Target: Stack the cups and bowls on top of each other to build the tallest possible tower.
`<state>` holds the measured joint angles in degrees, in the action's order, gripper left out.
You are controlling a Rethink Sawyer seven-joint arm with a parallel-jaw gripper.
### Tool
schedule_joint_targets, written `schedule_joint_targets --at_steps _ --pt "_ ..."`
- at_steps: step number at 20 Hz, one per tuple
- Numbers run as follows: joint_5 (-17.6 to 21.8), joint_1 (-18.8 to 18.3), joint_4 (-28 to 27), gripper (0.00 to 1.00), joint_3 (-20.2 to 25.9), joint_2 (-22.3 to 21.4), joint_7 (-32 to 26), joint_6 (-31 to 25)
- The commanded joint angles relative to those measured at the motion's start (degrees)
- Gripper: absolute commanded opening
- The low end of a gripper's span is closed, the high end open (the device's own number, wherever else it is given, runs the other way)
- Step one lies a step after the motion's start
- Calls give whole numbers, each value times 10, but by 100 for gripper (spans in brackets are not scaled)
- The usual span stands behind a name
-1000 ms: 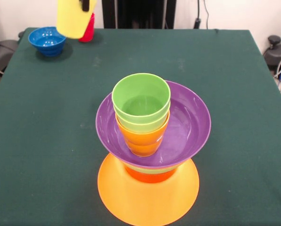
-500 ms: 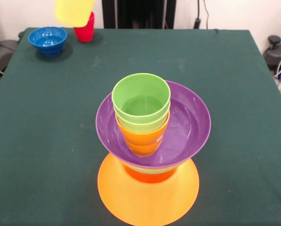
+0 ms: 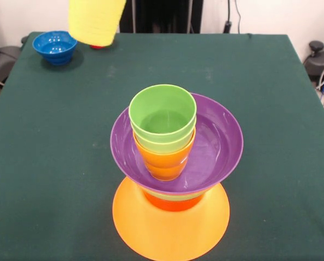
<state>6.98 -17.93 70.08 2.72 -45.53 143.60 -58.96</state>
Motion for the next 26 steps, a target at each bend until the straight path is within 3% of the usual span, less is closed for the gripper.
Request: schedule_joint_targets --at_steps 1,4,10,26 --pt "50 30 -115 0 74 72 -130 -125" --pt "59 40 -188 0 79 96 -132 -188" --pt "74 63 -285 0 83 132 -120 -256" --pt "65 87 -331 0 64 185 -112 -198"
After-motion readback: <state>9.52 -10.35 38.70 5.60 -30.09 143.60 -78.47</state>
